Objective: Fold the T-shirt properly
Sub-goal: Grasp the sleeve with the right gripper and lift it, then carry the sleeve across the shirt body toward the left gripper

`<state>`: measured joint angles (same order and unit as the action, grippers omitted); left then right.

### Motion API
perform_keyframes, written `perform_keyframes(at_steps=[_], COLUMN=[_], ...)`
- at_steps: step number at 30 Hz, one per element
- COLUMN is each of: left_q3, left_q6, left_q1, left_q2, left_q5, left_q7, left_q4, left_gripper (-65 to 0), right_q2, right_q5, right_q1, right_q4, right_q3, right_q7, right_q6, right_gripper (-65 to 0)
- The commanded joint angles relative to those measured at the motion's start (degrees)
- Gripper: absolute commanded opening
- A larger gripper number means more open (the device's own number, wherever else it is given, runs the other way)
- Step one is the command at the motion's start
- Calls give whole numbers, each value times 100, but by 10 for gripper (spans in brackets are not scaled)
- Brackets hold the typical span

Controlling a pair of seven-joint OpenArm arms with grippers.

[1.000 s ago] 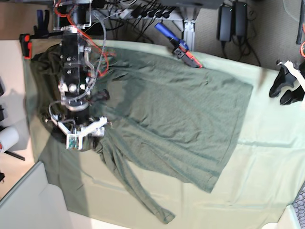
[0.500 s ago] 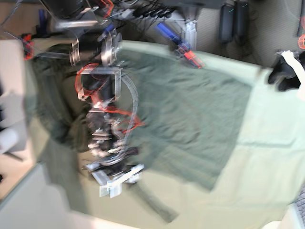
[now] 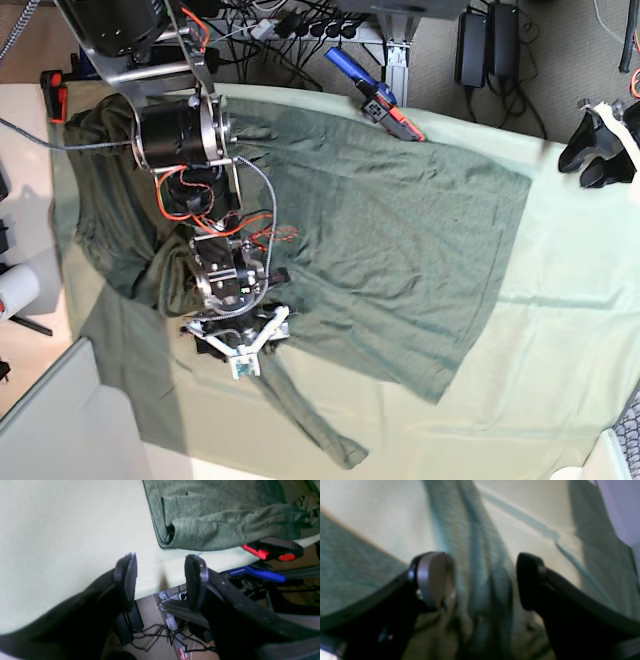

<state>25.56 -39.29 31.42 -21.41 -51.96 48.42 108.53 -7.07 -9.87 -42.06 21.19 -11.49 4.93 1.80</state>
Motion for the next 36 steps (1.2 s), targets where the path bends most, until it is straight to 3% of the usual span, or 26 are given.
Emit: perform_keyframes(at_steps=[1,9,11,14,23,30,36], left_q3=[37,37,37,37,37,37,37], left_q6=[-71,-71,-71,-71,-71,-71,-71], left_q1=[2,0,0,-2,-15,-15,-15], left_q2=[-66,-68,-68,-68,-68,-68,-68], left_q5=[-140,-142,-140,-138,-125,-94,-92], left_q7=[-103,-140,-199,-234,-234,-343,-343], left_q4=[96,96,96,96,96,96,96], left_gripper=[-315,-315,-315,-315,-315,-315,-315], right_q2=[-129,-131,-133,-133,-149,-184,-452], right_q5=[-17,-26,-24,-24,-22,-22,-22], right_q1=[-107,-107,-105,-105,151,1423,2380], right_q4=[35,122,216,424,1617,3801,5145], right_q3=[11,9,9,9,7,-164,-168], right_q7=[-170,-170,-170,-170,-232,-544,-546], right_q6=[109,101,101,101,87,81,85], right_gripper=[-220,-237,-365,-650,-650,-650,-650])
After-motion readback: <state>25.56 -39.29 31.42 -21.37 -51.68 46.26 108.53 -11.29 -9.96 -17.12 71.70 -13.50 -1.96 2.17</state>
